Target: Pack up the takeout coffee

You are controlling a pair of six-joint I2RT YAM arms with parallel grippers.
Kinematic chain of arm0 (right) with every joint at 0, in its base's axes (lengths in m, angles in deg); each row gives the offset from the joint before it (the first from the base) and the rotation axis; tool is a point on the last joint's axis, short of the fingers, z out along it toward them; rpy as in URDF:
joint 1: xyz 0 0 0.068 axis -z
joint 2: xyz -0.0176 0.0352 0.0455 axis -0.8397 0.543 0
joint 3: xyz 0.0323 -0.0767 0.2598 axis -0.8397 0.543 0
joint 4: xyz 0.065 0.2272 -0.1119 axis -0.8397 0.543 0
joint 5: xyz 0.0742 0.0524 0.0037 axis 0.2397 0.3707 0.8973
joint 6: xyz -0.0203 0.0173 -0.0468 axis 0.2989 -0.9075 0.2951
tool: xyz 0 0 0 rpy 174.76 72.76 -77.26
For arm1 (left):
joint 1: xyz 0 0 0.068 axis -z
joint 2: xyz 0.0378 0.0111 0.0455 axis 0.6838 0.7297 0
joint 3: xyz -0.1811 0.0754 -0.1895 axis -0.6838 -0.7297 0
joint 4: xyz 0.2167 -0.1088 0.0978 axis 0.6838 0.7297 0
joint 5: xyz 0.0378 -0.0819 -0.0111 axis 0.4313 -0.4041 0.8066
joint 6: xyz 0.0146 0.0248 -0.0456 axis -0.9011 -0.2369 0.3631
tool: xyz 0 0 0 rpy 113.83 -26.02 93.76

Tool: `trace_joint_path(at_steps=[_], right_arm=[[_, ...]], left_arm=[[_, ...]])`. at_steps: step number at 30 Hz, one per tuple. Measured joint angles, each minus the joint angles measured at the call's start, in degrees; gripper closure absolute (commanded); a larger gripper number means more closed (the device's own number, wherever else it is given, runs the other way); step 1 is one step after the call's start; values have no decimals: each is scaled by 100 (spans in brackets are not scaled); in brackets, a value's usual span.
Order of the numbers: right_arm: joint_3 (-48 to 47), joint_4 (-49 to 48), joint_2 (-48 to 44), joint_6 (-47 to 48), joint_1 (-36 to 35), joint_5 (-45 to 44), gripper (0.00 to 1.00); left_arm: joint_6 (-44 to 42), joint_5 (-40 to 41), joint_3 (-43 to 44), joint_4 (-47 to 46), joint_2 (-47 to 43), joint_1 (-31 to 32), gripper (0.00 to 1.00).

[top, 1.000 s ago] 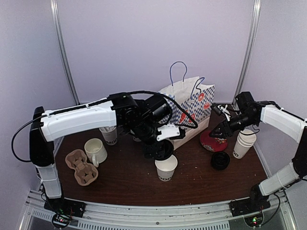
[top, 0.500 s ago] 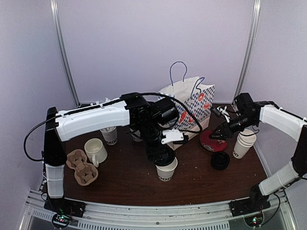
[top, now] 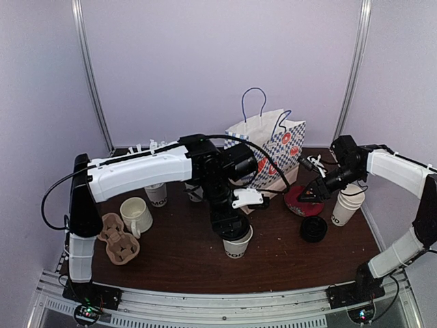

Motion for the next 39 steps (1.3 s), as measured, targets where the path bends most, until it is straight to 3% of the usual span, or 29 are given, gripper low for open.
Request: trace_joint_path(at_steps=[24, 26, 39], right_arm=[[-15, 116, 129, 59, 0, 42, 51], [-24, 133, 131, 85, 0, 42, 51], [-42, 225, 170, 131, -22, 57, 51]], left_arm=[[101, -107, 162, 15, 262, 0, 16], [111, -136, 173, 4, 269, 0, 3], [149, -140, 260, -39, 271, -2, 3]])
